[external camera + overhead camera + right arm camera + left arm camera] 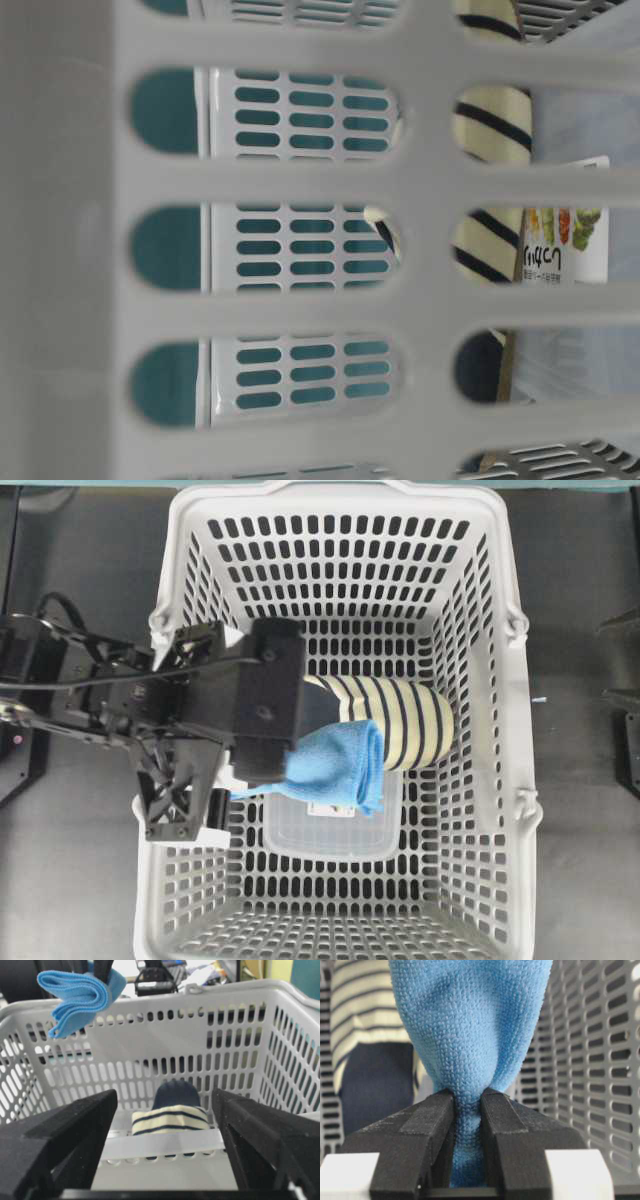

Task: Pick up the blue cloth from the shopping basket with the left arm.
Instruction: 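Lift the blue cloth upward out of the basket with the left gripper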

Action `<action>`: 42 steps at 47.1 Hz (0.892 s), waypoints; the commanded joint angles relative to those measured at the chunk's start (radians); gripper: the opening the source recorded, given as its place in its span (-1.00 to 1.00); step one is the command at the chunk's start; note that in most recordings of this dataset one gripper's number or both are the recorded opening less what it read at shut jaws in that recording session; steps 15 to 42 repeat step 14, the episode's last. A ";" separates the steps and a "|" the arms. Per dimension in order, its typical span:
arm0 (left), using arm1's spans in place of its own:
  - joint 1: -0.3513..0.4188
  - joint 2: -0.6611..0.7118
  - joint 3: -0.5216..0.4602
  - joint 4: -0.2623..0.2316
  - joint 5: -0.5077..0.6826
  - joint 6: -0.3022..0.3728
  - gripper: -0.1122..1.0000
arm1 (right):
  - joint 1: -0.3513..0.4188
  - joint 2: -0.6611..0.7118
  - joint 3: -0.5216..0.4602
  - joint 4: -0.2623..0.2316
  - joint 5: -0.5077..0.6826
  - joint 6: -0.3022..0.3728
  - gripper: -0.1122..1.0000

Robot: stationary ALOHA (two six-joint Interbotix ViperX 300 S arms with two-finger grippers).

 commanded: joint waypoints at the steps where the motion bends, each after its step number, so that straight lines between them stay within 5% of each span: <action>1: 0.000 -0.035 0.008 0.005 -0.048 0.002 -0.57 | -0.003 0.008 -0.021 0.003 -0.005 0.002 0.54; 42: -0.003 -0.026 0.018 0.005 -0.064 0.002 -0.57 | -0.003 0.008 -0.017 0.006 -0.005 0.002 0.54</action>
